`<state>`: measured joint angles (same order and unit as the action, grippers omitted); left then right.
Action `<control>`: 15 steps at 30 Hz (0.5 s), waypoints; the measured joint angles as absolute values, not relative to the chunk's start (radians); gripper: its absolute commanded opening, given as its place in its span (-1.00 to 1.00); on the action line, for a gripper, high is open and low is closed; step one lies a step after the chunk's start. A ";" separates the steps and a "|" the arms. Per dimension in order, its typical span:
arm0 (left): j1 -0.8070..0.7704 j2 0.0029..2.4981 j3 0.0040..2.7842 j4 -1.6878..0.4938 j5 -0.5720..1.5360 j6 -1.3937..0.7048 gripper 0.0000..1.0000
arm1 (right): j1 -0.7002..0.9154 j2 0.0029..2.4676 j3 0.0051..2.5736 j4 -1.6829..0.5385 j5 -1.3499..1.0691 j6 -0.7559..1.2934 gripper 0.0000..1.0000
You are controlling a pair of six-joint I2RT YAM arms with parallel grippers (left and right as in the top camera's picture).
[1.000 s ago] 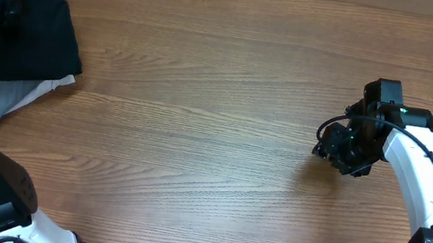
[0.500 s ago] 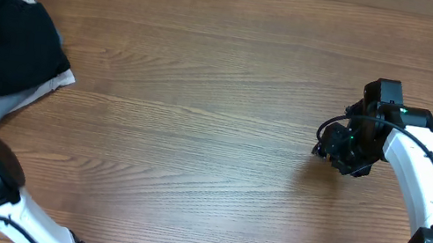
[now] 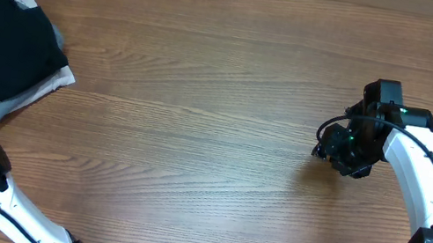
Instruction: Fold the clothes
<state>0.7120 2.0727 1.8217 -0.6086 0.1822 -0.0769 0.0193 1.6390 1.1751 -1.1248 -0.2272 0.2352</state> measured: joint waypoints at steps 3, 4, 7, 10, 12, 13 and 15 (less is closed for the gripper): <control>0.722 2.073 1.859 -0.644 0.231 -0.077 1.00 | 0.020 1.639 1.176 -1.125 -0.228 0.235 0.11; 0.722 2.072 1.868 -0.646 0.241 -0.077 1.00 | 0.020 1.639 1.176 -1.124 -0.227 0.235 0.11; 0.720 2.045 1.895 -0.648 0.293 -0.077 1.00 | 0.020 1.639 1.176 -1.123 -0.228 0.234 0.11; 0.706 1.939 1.905 -0.695 0.392 -0.077 1.00 | 0.020 1.639 1.175 -1.123 -0.227 0.235 0.12; 0.687 1.882 1.930 -0.770 0.448 -0.076 1.00 | 0.019 1.639 1.176 -1.122 -0.227 0.235 0.54; 0.679 1.866 1.937 -0.811 0.470 -0.077 1.00 | 0.020 1.639 1.175 -1.119 -0.228 0.232 0.82; 0.633 1.839 1.947 -0.941 0.525 -0.075 1.00 | 0.020 1.639 1.176 -1.100 -0.226 0.232 1.00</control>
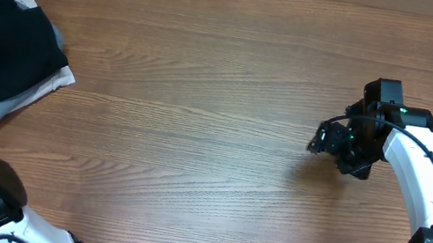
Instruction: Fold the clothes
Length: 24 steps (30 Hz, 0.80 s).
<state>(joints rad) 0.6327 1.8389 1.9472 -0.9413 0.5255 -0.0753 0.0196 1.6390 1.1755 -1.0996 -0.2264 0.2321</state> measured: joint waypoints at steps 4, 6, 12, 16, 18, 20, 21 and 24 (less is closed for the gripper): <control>0.516 1.852 1.941 -1.068 0.525 -0.013 1.00 | 0.019 1.639 1.175 -1.002 -0.224 0.232 1.00; 0.406 1.856 1.938 -1.112 0.489 0.015 1.00 | 0.019 1.639 1.175 -0.932 -0.223 0.231 1.00; 0.083 1.857 1.938 -1.195 0.360 0.044 1.00 | 0.019 1.639 1.175 -0.776 -0.224 0.194 1.00; -0.081 1.857 1.938 -1.278 0.250 0.026 1.00 | 0.019 1.639 1.178 -0.796 -0.220 0.155 1.00; -0.128 1.857 1.938 -1.326 0.206 0.006 1.00 | 0.020 1.639 1.181 -0.846 -0.220 0.149 1.00; -0.149 1.857 1.938 -1.358 0.181 -0.006 0.99 | 0.019 1.636 1.188 -0.888 -0.219 0.149 1.00; -0.157 1.857 1.938 -1.380 0.170 -0.010 1.00 | 0.020 1.631 1.191 -0.900 -0.218 0.152 1.00; -0.162 1.857 1.938 -1.441 0.147 -0.024 1.00 | 0.020 1.574 1.192 -0.936 -0.207 0.179 1.00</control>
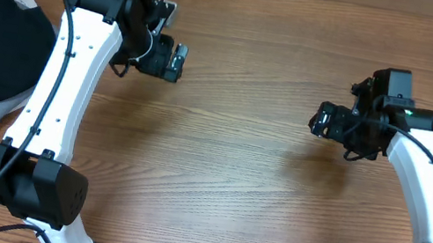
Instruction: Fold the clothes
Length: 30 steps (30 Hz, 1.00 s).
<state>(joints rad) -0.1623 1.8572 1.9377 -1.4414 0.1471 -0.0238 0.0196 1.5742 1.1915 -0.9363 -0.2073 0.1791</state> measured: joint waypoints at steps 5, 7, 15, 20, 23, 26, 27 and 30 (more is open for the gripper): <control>-0.166 1.833 1.906 -1.447 0.133 -0.028 1.00 | 0.020 1.391 1.193 -0.976 -0.162 0.229 1.00; -0.180 1.757 1.831 -1.407 0.128 -0.031 1.00 | 0.022 1.285 1.178 -0.942 -0.122 0.258 1.00; -0.239 1.181 1.282 -0.900 0.056 -0.061 1.00 | 0.042 0.889 0.879 -0.792 -0.062 0.310 1.00; -0.239 0.914 0.998 -0.768 0.007 -0.061 1.00 | 0.042 0.721 0.780 -0.787 -0.017 0.348 1.00; -0.239 0.891 0.920 -0.761 -0.009 -0.061 1.00 | 0.042 0.715 0.778 -0.797 -0.010 0.358 1.00; -0.239 0.910 0.881 -0.764 -0.012 -0.061 0.99 | 0.042 0.723 0.775 -0.813 -0.008 0.363 1.00; -0.239 0.920 0.876 -0.770 -0.013 -0.061 1.00 | 0.042 0.727 0.775 -0.819 -0.006 0.363 1.00; -0.239 0.947 0.875 -0.774 -0.013 -0.061 1.00 | 0.042 0.735 0.775 -0.822 -0.006 0.366 1.00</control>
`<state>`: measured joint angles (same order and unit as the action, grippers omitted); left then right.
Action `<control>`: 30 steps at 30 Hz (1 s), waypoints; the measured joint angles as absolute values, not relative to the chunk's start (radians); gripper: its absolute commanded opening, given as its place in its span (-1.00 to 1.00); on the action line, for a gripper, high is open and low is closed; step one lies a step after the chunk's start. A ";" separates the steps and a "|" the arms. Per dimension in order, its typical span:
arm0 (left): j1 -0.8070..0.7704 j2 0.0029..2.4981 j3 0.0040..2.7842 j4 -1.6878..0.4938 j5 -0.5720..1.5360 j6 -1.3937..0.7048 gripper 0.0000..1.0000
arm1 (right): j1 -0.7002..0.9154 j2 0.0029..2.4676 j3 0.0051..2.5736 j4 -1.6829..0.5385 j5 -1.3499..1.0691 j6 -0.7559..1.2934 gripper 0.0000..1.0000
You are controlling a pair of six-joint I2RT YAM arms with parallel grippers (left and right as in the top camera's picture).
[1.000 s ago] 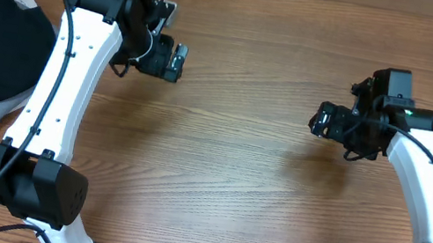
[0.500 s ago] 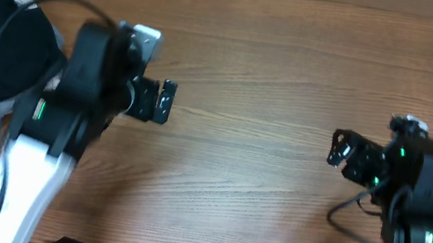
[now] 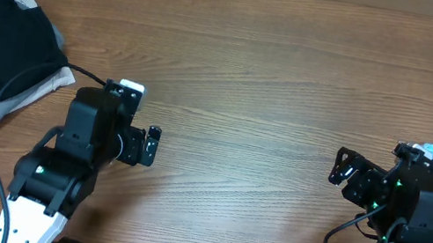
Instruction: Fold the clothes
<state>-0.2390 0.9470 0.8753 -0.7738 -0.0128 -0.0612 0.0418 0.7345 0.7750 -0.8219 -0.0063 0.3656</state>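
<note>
A folded black garment [image 3: 2, 30] lies on a grey one at the table's far left. At the far right edge a light blue cloth lies crumpled, with a dark garment below it. My left gripper [image 3: 151, 146] hovers low over bare wood at the front left, pointing right, open and holding nothing. My right gripper [image 3: 339, 166] sits at the front right, pointing left, open and holding nothing, a short way left of the dark garment.
The brown wooden table [image 3: 252, 74] stretches between the two piles. Both arm bases stand at the front edge, and a black cable [image 3: 27, 79] loops from the left arm over the edge of the folded stack.
My left arm has pulled back from the far left-centre of the table to the front left. My right arm has drawn back from mid-right to the front right. Both grippers hold nothing.
My left gripper was on the black garment atop the grey stack at the far left, while the right arm hovered mid-right. The left gripper then stood over bare wood, away from the stack. Now both arms are drawn back near the front edge.
</note>
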 measured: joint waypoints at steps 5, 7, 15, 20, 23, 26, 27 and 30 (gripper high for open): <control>-0.239 1.004 0.875 -0.774 -0.013 -0.061 0.99 | 0.042 0.756 0.775 -0.823 0.000 0.366 1.00; -0.239 1.026 0.875 -0.775 -0.013 -0.061 0.99 | 0.042 0.768 0.775 -0.823 0.001 0.366 1.00; -0.239 1.139 0.875 -0.774 -0.013 -0.061 1.00 | 0.042 0.816 0.773 -0.838 0.004 0.366 1.00; -0.239 1.198 0.875 -0.774 -0.013 -0.061 1.00 | 0.042 0.730 0.735 -0.795 0.009 0.362 1.00; -0.239 1.237 0.875 -0.774 -0.013 -0.061 1.00 | 0.042 0.578 0.642 -0.611 -0.009 0.311 1.00; -0.239 1.270 0.875 -0.775 -0.014 -0.061 0.99 | 0.042 0.406 0.509 -0.456 -0.051 0.239 1.00; -0.239 1.282 0.875 -0.774 -0.014 -0.061 1.00 | 0.042 0.342 0.450 -0.393 -0.070 0.220 1.00; -0.239 1.304 0.875 -0.773 -0.016 -0.061 1.00 | 0.042 0.226 0.336 -0.287 -0.098 0.189 1.00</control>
<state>-0.2390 1.3041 0.8749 -0.7734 -0.0162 -0.0612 0.0418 0.2264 0.3363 -0.2871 -0.0982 0.1886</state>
